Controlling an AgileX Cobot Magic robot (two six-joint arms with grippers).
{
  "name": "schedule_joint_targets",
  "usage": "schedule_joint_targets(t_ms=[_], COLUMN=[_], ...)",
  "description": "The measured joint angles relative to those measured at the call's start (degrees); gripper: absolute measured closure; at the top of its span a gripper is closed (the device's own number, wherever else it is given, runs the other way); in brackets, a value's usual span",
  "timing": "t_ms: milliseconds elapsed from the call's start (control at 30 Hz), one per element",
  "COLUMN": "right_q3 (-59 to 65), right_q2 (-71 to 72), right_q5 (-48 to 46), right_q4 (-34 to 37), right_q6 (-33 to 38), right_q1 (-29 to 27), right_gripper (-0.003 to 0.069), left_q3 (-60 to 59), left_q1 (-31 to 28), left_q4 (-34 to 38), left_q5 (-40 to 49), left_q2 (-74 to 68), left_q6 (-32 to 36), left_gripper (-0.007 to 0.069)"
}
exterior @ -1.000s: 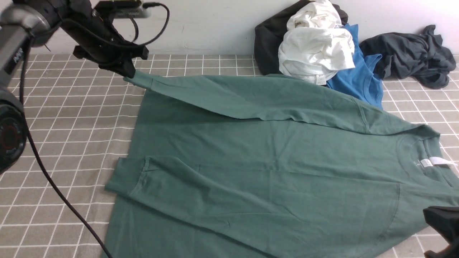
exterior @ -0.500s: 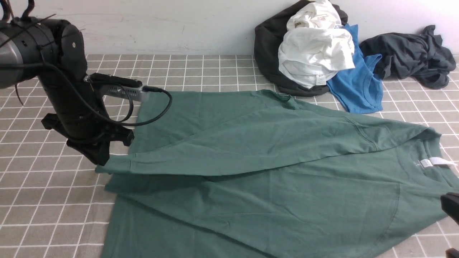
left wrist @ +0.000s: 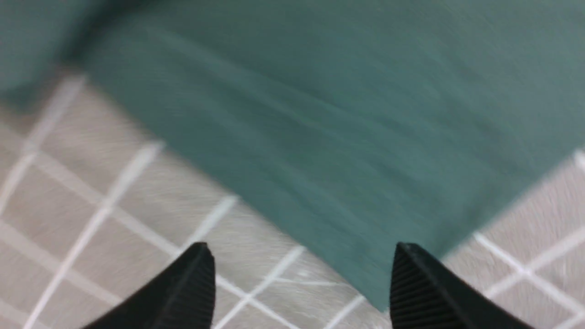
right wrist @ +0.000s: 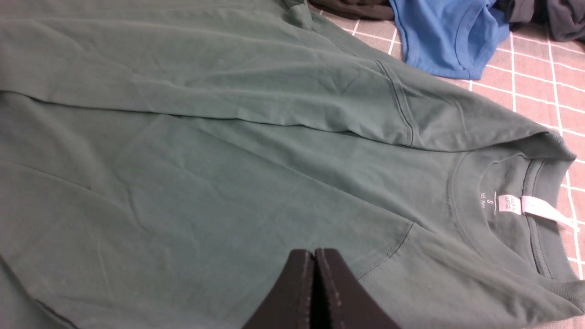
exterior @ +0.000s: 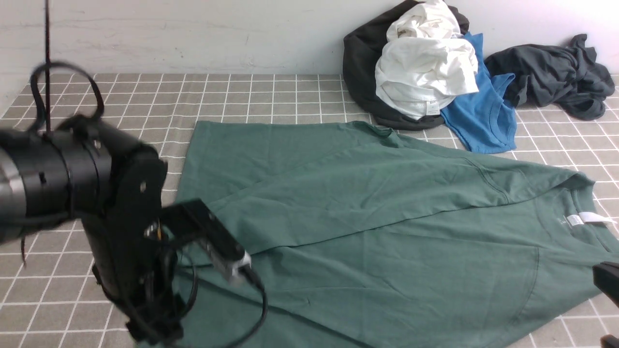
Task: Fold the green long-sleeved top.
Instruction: Use both arms simultaneously to clamp the lower edge of the clothing fabric
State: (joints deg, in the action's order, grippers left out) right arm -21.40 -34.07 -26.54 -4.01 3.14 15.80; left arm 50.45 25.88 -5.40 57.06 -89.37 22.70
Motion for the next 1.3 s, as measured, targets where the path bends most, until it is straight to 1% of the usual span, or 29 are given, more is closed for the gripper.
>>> schedule_joint_targets(t_ms=[33, 67, 167, 267, 300, 367, 400, 433, 467, 567, 633, 667, 700, 733, 767, 833, 900, 933, 967, 1000, 1033, 1100, 1133, 1167, 1233, 1300], right_q3=[0.0, 0.0, 0.0, 0.0, 0.0, 0.0, 0.0, 0.0, 0.0, 0.0, 0.0, 0.0, 0.0, -0.38, -0.52, -3.98, -8.14, -8.56, -10.78, -12.37, -12.98, -13.6, -13.72, -13.72, -13.72, -13.72], right_q2=[0.0, 0.0, 0.0, 0.0, 0.0, 0.0, 0.0, 0.0, 0.0, 0.0, 0.0, 0.0, 0.0, 0.0, 0.0, -0.89, -3.29, -3.63, -5.85, -8.31, -10.04, -14.71, -17.32, -20.61, -25.78, -30.02], right_q5=[0.0, 0.0, 0.0, 0.0, 0.0, 0.0, -0.05, -0.05, -0.05, -0.2, -0.54, -0.65, -1.4, -3.72, -4.2, -11.6, -18.95, -19.66, -23.96, -25.92, -26.49, -25.5, -24.29, -22.55, -20.46, -18.84], right_q4=[0.08, 0.6, 2.17, 3.15, 3.15, 3.41, 3.41, 3.41, 3.41, 4.01, 4.77, 4.78, 5.23, 6.13, 6.27, 8.25, 9.46, 9.46, 9.69, 9.63, 9.17, 8.06, 7.03, 5.35, 1.51, -3.28], right_q6=[0.11, 0.68, 1.07, 1.12, 1.12, 1.3, 1.3, 1.31, 1.31, 1.36, 1.36, 1.36, 1.83, 2.95, 3.2, 8.86, 14.71, 15.34, 19.19, 23.39, 26.12, 31.2, 33.12, 34.68, 35.5, 35.55], right_q1=[0.0, 0.0, 0.0, 0.0, 0.0, 0.0, 0.0, 0.0, 0.0, 0.0, 0.22, 0.31, 0.82, 1.65, 1.65, 3.3, 4.04, 4.12, 4.25, 4.38, 4.44, 4.51, 4.51, 4.51, 4.51, 4.51], right_gripper=[0.0669, 0.0669, 0.0669, 0.0669, 0.0669, 0.0669, 0.0669, 0.0669, 0.0669, 0.0669, 0.0669, 0.0669, 0.0669, 0.0669, 0.0669, 0.0669, 0.0669, 0.0669, 0.0669, 0.0665, 0.066, 0.0635, 0.0612, 0.0568, 0.0505, 0.0424], left_q3=[-0.54, -4.53, -9.94, -12.8, -12.8, -14.55, -14.82, -15.84, -16.08, -17.07, -17.2, -17.2, -17.14, -16.73, -16.66, -15.67, -15.26, -15.26, -15.26, -15.26, -15.26, -15.26, -15.26, -15.26, -15.26, -15.26], left_q1=[0.19, 1.25, 1.81, 1.81, 1.81, 1.86, 1.86, 1.86, 1.86, 1.86, 1.86, 1.86, 1.86, 1.86, 1.86, 1.86, 1.86, 1.86, 1.86, 1.86, 1.86, 1.86, 1.86, 1.86, 1.86, 1.86], left_q4=[0.0, 0.0, 0.64, 2.58, 2.72, 3.57, 3.57, 2.9, 2.73, 2.65, 2.25, 2.27, 2.21, 2.21, 2.21, 1.96, 1.14, 1.14, 0.25, -0.31, -0.79, -1.58, -1.77, -1.99, -2.19, -2.25], left_q5=[-0.29, -2.28, -6.08, -9.13, -9.13, -11.47, -11.99, -13.94, -14.3, -15.72, -17.02, -17.14, -17.19, -16.62, -16.62, -15.83, -14.57, -14.47, -13.88, -13.56, -13.45, -13.4, -13.34, -13.22, -13.17, -13.17], left_q2=[0.16, 1.04, 1.39, 1.44, 1.44, 1.5, 1.5, 1.8, 1.87, 2.87, 3.57, 3.67, 4.78, 6.32, 6.63, 11.3, 15.06, 15.41, 17.77, 19.27, 20.29, 22.43, 23.08, 23.91, 24.43, 24.62], left_q6=[0.63, 4.84, 12.49, 16.52, 16.78, 19.44, 19.63, 21.03, 21.14, 22.87, 22.57, 22.32, 21.3, 19.7, 19.7, 16.2, 13.75, 13.5, 11.86, 10.71, 9.85, 7.59, 6.43, 5.22, 3.13, 1.12], left_gripper=[0.0144, 0.013, 0.0125, 0.0129, 0.0129, 0.0154, 0.0161, 0.0197, 0.0208, 0.0344, 0.0461, 0.0487, 0.0552, 0.0595, 0.0599, 0.0622, 0.0622, 0.0622, 0.0622, 0.0622, 0.0622, 0.0622, 0.0622, 0.0622, 0.0622, 0.0625])
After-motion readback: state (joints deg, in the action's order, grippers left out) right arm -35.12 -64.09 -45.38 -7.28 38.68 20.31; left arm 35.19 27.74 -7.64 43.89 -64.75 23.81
